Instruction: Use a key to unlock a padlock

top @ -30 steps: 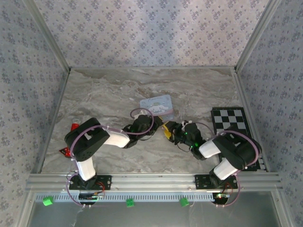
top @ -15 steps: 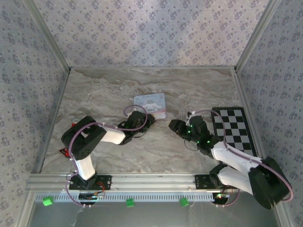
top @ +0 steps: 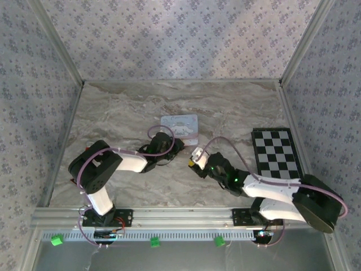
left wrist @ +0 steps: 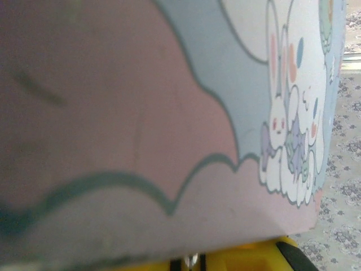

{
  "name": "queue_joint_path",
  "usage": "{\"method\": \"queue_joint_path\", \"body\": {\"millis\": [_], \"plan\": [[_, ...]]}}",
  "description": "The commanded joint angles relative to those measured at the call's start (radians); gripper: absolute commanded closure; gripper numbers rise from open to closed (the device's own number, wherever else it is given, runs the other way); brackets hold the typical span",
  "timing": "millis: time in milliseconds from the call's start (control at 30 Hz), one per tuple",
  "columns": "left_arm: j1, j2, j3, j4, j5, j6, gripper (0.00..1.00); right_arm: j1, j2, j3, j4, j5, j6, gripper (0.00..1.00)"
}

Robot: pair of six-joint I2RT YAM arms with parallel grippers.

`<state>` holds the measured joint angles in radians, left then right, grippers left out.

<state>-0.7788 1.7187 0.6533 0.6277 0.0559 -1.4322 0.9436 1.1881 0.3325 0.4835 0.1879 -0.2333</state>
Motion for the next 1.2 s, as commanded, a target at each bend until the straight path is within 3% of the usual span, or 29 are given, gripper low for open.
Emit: {"method": "queue_joint_path", "body": {"millis": [0, 200, 600, 1167], "plan": [[0.001, -0.037, -0.014, 0.038, 0.045, -0.016, 1.00, 0.006, 0.068, -0.020, 0.174, 0.015, -0.223, 0.55], [-0.002, -0.030, -0.025, 0.078, 0.074, -0.028, 1.00, 0.007, 0.203, -0.013, 0.337, 0.056, -0.287, 0.56], [-0.003, -0.007, -0.035, 0.135, 0.099, -0.053, 1.00, 0.000, 0.384, 0.035, 0.491, 0.094, -0.281, 0.63], [-0.023, -0.005, -0.021, 0.138, 0.099, -0.053, 1.00, -0.017, 0.434, 0.051, 0.523, 0.149, -0.206, 0.83]]}}
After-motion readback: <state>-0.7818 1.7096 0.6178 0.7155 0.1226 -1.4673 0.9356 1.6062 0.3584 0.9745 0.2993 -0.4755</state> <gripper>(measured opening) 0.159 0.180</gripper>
